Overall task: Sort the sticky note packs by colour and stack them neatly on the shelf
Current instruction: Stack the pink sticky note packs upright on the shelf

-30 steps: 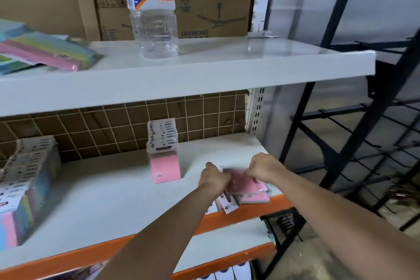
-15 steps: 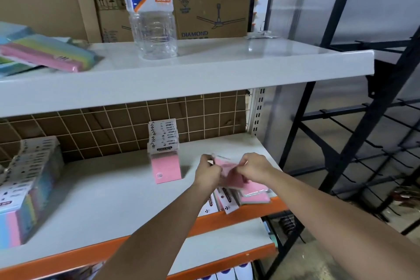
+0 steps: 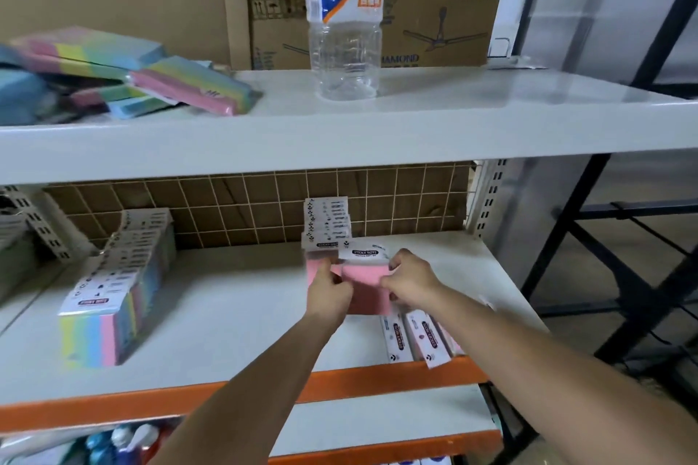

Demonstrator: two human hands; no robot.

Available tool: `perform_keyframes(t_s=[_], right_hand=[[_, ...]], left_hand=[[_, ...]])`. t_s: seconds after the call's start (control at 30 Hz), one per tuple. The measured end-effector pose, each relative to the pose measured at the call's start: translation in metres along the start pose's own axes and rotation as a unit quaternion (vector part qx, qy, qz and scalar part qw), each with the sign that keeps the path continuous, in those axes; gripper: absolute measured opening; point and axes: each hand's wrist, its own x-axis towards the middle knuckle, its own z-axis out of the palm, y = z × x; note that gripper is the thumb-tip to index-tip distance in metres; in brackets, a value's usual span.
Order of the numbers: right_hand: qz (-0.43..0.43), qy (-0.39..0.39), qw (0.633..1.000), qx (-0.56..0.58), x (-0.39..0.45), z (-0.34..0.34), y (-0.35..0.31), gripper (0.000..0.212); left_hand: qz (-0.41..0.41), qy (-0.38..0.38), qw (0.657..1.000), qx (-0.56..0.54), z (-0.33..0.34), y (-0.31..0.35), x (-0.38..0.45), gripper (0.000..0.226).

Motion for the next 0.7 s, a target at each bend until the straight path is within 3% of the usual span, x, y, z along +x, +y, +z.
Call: perform_keyframes(t_s=[0.13, 0.37, 0.7], right_hand=[[-0.017, 0.006, 1.000, -0.024, 0.008, 0.019, -0.013, 0.025], [-0.040, 0.015, 0.998, -0.042, 0.020, 0.048, -0.027, 0.023], [-0.028, -0.001, 0.998, -0.048, 0.035, 0.054, -0.030, 0.033]], left_hand=[[0.021, 0.053, 0.992, 0.116, -0.016, -0.008, 0.007, 0.033], [0.051, 0.097, 0.980, 0.167, -0.032, -0.023, 0.025, 0.037], [0.028, 0.084, 0.973, 0.211, -0.040, -0.036, 0.043, 0.039]])
